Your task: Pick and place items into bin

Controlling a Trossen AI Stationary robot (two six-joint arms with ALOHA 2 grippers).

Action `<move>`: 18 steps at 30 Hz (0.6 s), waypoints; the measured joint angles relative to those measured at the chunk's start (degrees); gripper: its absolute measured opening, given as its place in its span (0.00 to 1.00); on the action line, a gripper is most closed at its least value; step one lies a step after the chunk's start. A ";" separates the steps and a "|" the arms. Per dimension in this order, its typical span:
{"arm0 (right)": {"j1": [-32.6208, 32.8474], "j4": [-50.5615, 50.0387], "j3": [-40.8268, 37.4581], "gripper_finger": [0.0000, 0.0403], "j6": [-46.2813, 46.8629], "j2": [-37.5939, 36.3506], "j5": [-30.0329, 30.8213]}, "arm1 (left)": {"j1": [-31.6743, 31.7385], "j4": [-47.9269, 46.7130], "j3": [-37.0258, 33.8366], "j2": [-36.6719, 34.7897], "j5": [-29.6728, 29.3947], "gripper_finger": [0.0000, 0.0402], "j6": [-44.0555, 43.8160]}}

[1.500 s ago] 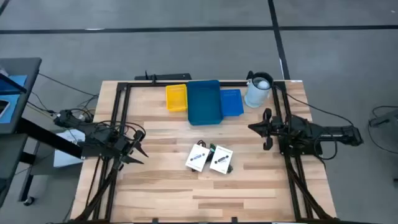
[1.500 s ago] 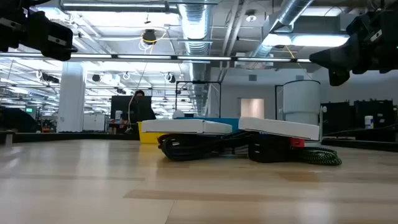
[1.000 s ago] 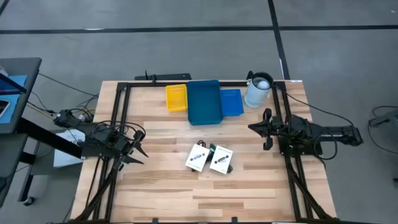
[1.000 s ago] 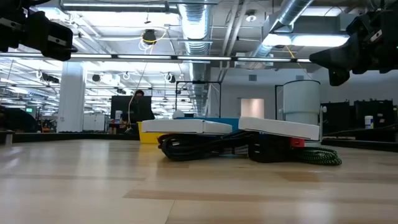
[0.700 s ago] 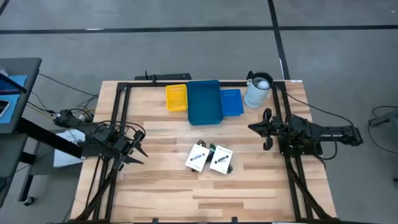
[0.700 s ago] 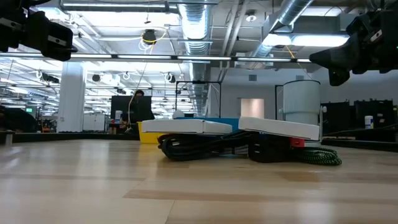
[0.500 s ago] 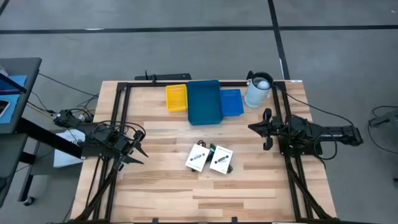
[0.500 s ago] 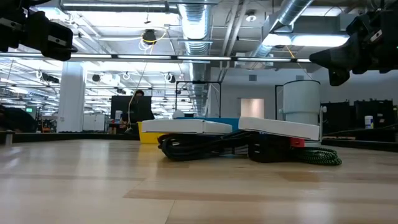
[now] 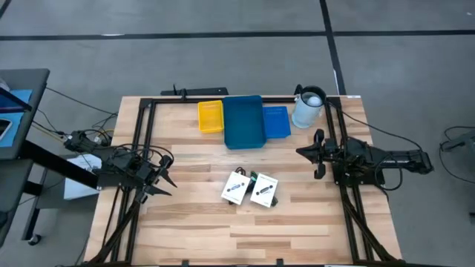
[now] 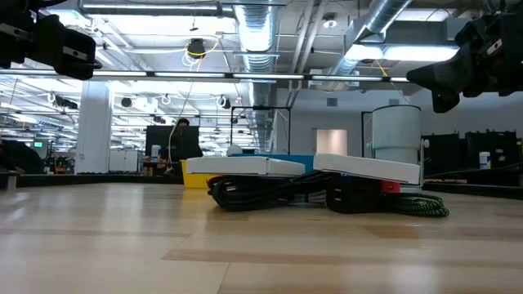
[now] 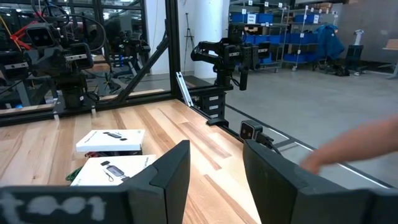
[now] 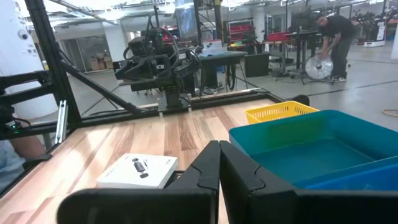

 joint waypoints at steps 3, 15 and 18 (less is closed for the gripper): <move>0.00 0.01 0.00 0.00 0.01 0.00 0.00 | 0.02 0.02 0.00 0.00 -0.01 0.35 -0.21; 0.00 0.02 0.00 0.00 0.00 0.00 0.00 | 0.02 0.00 -0.01 0.00 -0.01 0.35 -0.17; 0.00 0.02 0.00 0.00 0.01 0.00 0.00 | 0.01 0.01 -0.02 0.00 -0.02 0.35 -0.37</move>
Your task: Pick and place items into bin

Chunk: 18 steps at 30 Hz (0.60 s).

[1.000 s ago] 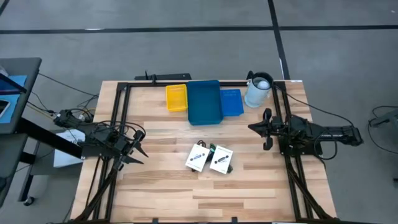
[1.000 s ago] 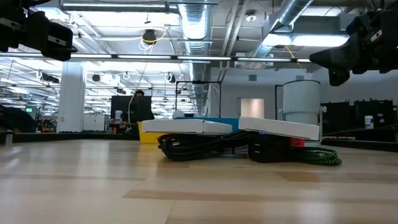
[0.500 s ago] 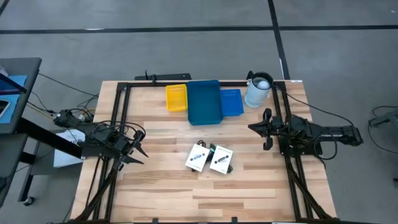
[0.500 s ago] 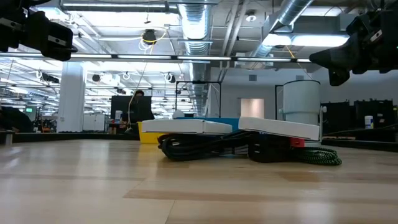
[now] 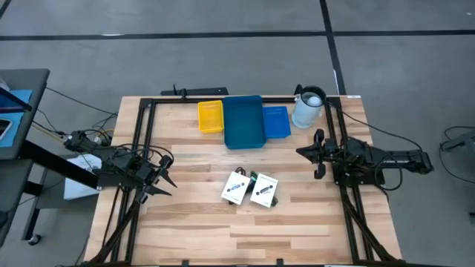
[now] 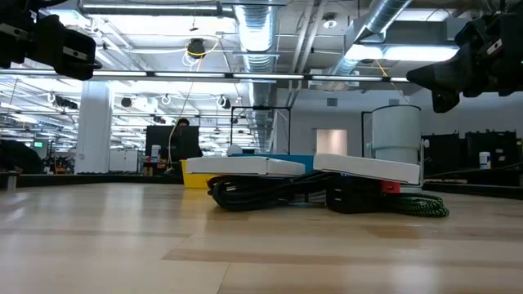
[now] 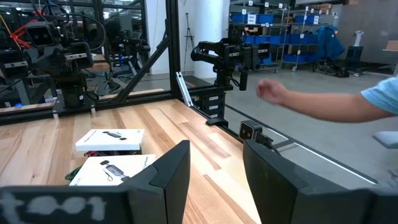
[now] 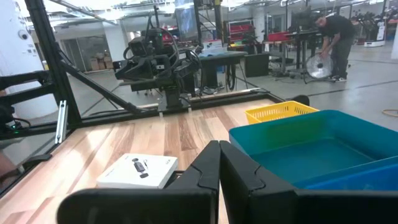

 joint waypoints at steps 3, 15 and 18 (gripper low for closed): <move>0.00 -0.02 0.00 0.00 -0.01 0.00 0.00 | -0.01 0.00 0.00 0.00 0.02 0.35 0.41; 0.11 1.28 0.00 0.00 -4.99 0.00 0.04 | -0.01 0.01 0.00 0.00 0.00 0.35 0.01; 0.11 3.23 0.00 0.00 -1.03 0.00 0.00 | 0.01 0.00 0.00 0.00 0.02 0.35 0.41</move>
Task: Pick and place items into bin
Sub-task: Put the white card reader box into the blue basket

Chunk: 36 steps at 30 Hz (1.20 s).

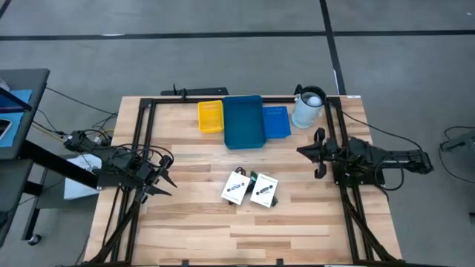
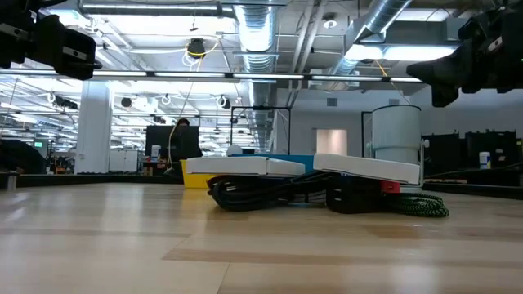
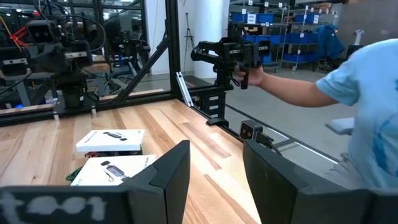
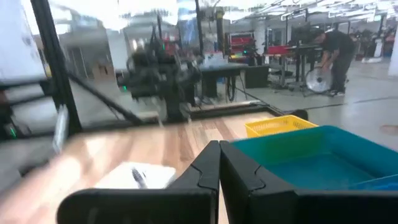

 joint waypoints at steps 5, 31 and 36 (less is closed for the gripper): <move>0.00 6.62 0.00 0.00 10.49 0.01 0.04 | 0.01 0.00 0.01 0.00 -0.01 0.35 -0.22; 4.63 12.16 10.42 0.23 -22.00 10.09 -4.33 | 0.00 0.01 -0.01 0.00 -0.02 0.35 0.00; 6.90 12.13 11.45 0.33 -30.45 16.14 -4.08 | 0.01 0.01 0.01 0.00 -0.02 0.35 -0.21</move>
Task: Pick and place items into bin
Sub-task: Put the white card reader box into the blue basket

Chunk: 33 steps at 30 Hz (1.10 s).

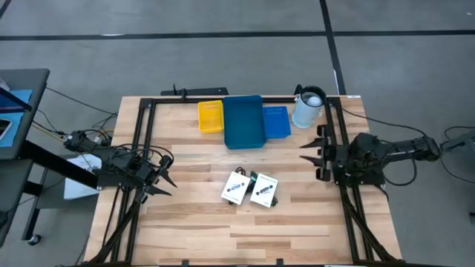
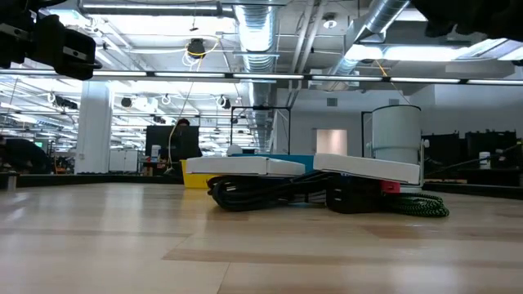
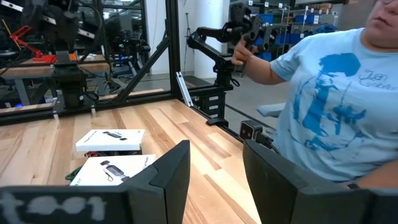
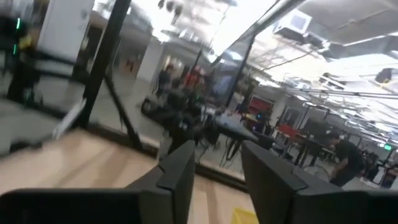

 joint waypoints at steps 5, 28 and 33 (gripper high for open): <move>0.59 -2.10 0.02 0.40 -1.69 4.65 3.19 | -0.01 0.00 -0.01 0.00 0.00 0.35 -0.20; 0.47 -17.68 0.13 0.45 58.07 16.97 -2.64 | 0.00 0.00 -0.01 0.00 0.00 0.35 -0.06; 0.47 -18.39 0.13 0.44 66.40 19.47 -7.88 | -0.02 0.00 0.01 0.00 0.02 0.35 -0.02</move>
